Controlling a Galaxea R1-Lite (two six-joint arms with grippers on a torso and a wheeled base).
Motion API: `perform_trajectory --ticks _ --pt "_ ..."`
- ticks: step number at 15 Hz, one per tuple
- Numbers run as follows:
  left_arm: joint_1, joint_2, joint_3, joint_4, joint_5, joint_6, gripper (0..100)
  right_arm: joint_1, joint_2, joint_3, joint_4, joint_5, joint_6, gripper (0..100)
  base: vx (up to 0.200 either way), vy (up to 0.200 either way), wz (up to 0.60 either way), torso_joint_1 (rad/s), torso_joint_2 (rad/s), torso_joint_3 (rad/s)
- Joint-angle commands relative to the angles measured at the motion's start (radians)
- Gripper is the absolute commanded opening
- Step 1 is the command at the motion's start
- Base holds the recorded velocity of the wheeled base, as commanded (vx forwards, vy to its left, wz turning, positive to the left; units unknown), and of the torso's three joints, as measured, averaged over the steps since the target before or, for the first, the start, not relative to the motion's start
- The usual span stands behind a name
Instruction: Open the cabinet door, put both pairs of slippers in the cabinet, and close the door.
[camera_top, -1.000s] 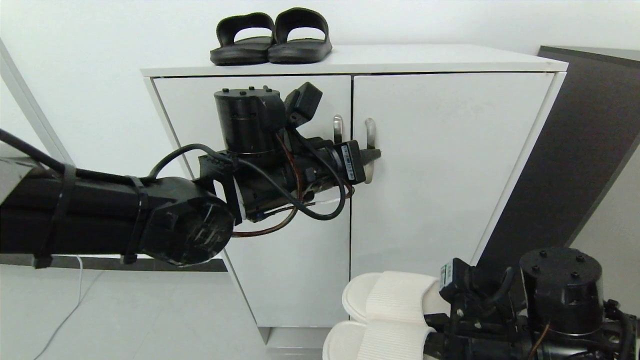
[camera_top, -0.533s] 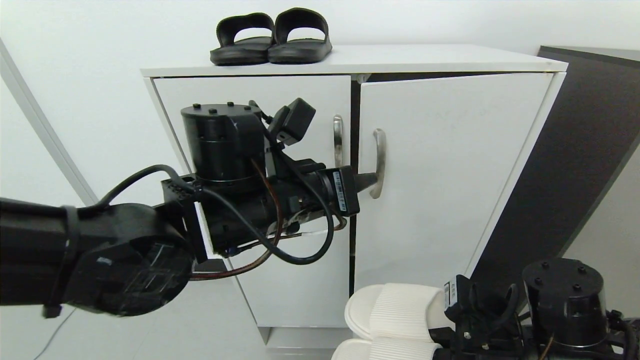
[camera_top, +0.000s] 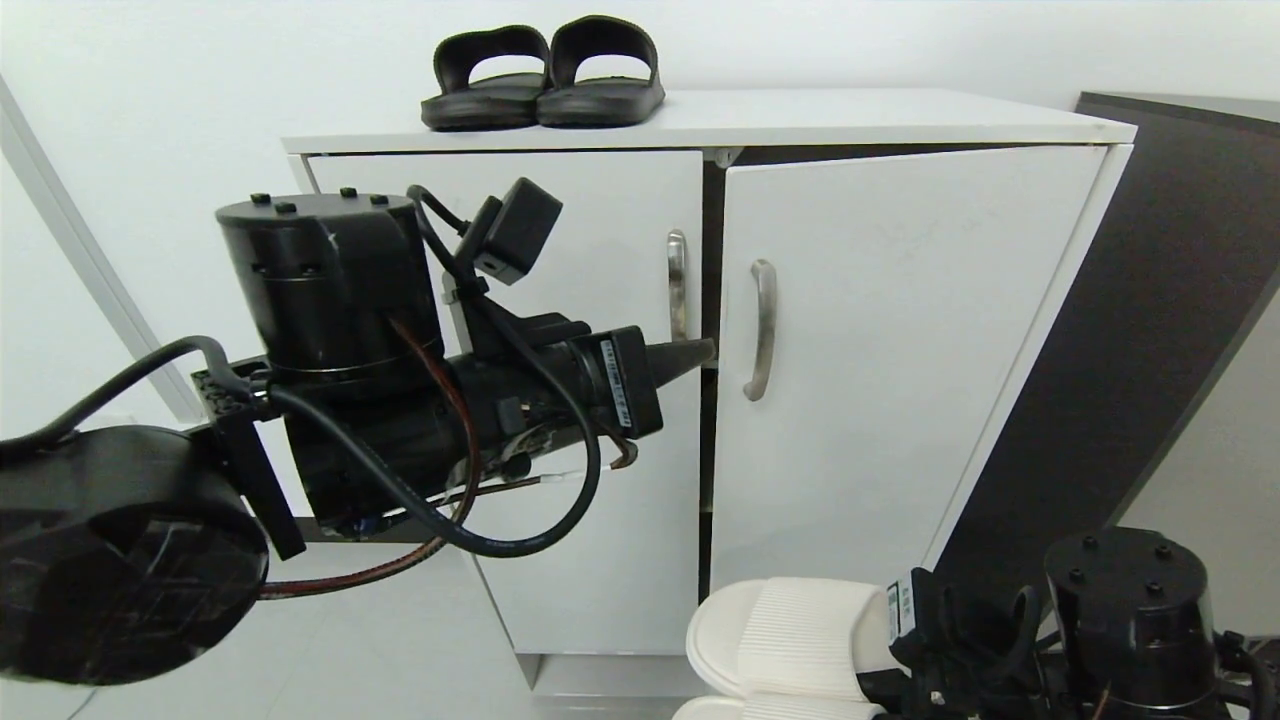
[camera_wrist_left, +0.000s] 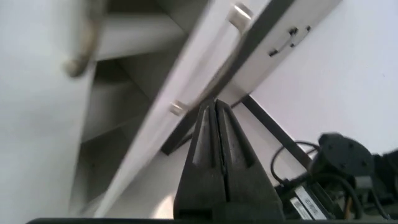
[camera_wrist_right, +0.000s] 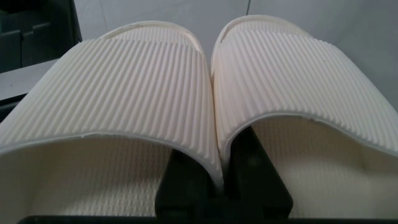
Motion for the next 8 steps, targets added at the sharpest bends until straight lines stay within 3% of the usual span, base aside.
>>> perform_trajectory --ticks 1,5,8 --pt "0.022 0.004 -0.005 0.0 -0.004 0.001 0 0.007 -0.005 0.003 -0.002 0.0 -0.002 0 0.0 0.0 0.0 0.0 0.0 0.0" --pt "0.067 0.062 -0.074 -0.019 -0.001 -0.006 0 0.015 -0.011 0.006 -0.002 0.0 -0.022 0 0.0 0.0 0.0 0.0 0.0 0.0" --pt "0.073 0.128 -0.147 -0.02 0.001 -0.034 0 0.018 -0.011 0.011 -0.002 0.0 -0.023 0 0.0 0.0 0.0 0.0 0.0 0.0"
